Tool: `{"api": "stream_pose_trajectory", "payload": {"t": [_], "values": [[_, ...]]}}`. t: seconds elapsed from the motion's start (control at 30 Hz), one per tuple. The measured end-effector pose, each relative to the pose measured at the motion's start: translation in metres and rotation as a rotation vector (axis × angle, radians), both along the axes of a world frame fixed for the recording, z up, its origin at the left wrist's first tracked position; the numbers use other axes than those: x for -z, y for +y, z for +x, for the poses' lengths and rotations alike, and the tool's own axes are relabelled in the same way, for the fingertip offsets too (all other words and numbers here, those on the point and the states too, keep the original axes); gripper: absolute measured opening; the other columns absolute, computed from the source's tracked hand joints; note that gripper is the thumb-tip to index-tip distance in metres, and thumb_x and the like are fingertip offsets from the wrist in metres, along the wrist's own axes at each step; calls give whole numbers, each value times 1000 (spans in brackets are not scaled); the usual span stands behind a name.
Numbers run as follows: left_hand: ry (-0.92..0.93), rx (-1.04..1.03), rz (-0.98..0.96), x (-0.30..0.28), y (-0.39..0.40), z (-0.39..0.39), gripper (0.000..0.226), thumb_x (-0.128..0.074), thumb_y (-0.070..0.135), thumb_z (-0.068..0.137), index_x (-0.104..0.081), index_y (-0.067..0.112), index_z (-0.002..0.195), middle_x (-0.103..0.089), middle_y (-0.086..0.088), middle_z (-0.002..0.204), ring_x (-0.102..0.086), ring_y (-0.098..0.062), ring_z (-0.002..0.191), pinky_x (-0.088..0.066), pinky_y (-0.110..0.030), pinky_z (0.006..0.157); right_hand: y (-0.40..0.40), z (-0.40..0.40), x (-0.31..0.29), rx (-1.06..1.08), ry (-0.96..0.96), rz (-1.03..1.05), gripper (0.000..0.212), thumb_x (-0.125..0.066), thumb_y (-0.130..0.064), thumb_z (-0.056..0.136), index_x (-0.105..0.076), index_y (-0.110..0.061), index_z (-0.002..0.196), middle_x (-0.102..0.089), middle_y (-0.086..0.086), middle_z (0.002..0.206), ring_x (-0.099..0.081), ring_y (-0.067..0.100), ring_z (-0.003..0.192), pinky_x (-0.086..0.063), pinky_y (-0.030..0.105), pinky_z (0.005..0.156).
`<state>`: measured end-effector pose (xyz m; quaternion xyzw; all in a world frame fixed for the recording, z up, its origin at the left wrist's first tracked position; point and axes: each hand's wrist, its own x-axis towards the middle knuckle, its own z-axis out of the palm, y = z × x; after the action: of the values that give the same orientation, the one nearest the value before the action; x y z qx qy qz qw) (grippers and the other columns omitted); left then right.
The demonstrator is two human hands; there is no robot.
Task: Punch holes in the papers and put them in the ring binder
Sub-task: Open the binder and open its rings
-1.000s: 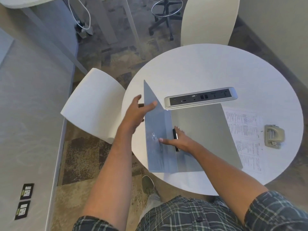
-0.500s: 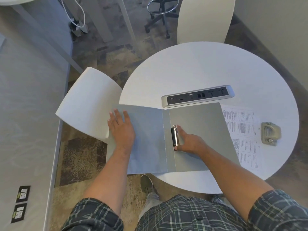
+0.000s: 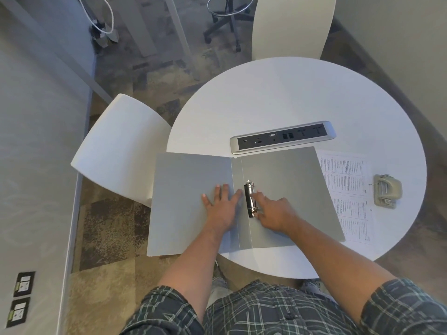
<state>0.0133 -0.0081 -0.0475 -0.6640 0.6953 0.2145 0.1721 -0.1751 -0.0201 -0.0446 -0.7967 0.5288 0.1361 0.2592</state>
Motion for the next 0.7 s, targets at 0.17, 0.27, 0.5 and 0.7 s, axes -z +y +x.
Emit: {"api": "stream_pose_trajectory", "payload": {"t": [0.17,0.27,0.5,0.7], "values": [[155,-145,114,1,-13,-10,88,-64,23,92,-14,48,160,14,-3,173,19,-36,157,3,-76,117,7,2,13,-91,13,-27,56,-40,-33,106,-23,-29,159,-16,8,171,-19,18,157,-23,51,120],[244,-227,120,-2,-16,-16,86,-69,29,89,-22,52,157,11,-2,173,20,-37,157,5,-75,117,7,0,17,-74,-31,-15,55,-42,-27,105,-26,-28,158,-16,10,171,-17,20,158,-13,54,125],[354,-329,126,-6,-21,-23,89,-76,29,83,-29,54,154,7,1,173,20,-39,156,5,-77,115,1,-1,20,-21,-118,53,44,-45,-21,104,-43,-21,148,-18,13,170,-17,23,158,-11,59,125],[410,-358,115,-4,-23,-22,81,-84,36,74,-44,52,143,1,2,172,17,-41,156,2,-79,114,-4,0,29,-17,-96,77,48,-39,-30,109,-35,-17,154,-18,11,170,-20,23,157,-13,57,125]]}}
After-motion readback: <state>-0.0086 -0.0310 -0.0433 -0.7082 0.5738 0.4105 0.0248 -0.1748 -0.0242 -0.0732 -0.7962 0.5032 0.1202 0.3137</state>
